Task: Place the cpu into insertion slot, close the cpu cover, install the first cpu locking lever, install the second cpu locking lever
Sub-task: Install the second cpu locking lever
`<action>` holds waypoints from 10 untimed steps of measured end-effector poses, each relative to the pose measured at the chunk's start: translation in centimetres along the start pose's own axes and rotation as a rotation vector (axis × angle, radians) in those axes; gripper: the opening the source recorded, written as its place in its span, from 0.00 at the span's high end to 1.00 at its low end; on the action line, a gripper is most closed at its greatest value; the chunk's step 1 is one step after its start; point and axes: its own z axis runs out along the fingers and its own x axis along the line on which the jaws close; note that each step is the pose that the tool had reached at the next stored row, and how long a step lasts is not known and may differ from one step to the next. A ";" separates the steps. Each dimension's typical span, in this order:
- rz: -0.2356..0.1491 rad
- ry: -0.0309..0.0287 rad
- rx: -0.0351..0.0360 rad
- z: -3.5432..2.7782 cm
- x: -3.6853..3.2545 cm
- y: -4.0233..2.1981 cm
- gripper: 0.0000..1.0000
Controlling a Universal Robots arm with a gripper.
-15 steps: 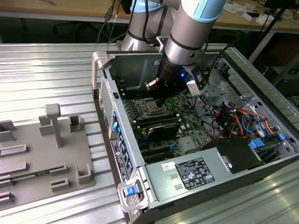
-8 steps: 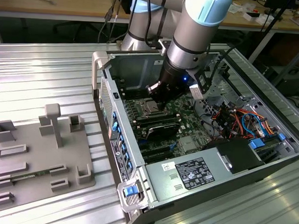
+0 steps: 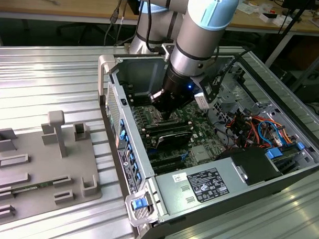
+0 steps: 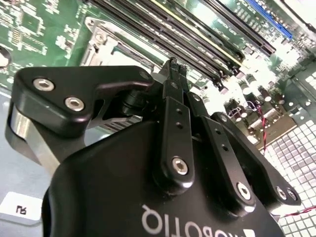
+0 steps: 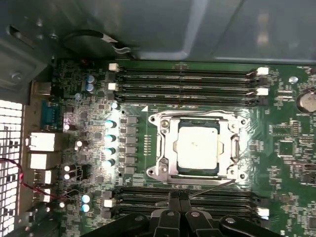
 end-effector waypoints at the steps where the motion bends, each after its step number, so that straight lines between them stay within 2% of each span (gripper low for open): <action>1: 0.000 -0.0001 -0.0001 0.22 0.31 0.00 0.89; 3: 0.000 0.0000 0.0000 0.50 0.75 0.01 0.89; 6: 0.000 0.0000 -0.0016 0.94 0.84 -0.04 0.89; 8: 0.000 -0.0003 -0.0057 1.25 0.90 -0.07 0.89; 10: 0.000 -0.0004 -0.0129 1.42 1.00 -0.09 0.89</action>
